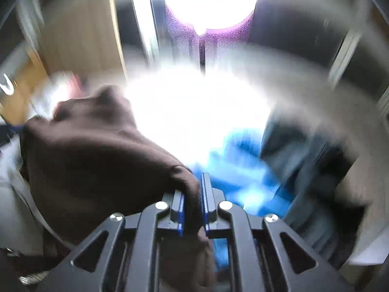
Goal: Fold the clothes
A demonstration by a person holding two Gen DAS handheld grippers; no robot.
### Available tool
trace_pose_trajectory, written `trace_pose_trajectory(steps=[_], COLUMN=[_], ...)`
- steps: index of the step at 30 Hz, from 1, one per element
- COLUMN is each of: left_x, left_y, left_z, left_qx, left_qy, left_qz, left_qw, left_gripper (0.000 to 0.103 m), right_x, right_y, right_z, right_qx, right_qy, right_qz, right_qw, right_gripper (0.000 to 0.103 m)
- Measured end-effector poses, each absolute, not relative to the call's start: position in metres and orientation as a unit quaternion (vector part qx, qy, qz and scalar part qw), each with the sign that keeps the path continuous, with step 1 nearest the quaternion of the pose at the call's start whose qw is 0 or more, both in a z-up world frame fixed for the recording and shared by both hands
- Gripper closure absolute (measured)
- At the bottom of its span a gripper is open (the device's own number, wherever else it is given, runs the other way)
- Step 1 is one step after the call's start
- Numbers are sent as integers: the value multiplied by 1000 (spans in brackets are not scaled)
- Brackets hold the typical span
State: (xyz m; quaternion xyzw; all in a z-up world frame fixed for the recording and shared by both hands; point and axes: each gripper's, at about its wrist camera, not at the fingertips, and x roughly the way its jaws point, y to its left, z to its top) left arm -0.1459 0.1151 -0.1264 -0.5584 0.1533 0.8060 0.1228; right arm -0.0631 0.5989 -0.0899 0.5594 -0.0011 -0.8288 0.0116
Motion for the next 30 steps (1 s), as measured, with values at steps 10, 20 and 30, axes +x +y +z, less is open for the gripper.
trace_pose_trajectory(steps=[10, 20, 30], left_x=[-172, -187, -174], left_y=[183, 276, 245], left_z=[-109, -198, -168], left_qx=[-523, -598, -585], left_qy=[78, 134, 64], left_qz=[808, 727, 733], left_qw=[262, 310, 341], left_gripper=[80, 82, 79], right_x=[-124, -187, -146], right_y=[586, 548, 532], right_z=[-81, -210, -187], right_qx=[542, 669, 596], right_qy=[-41, 5, -18], right_qz=[-827, -738, -788], right_qw=[140, 88, 154], right_gripper=[56, 56, 98])
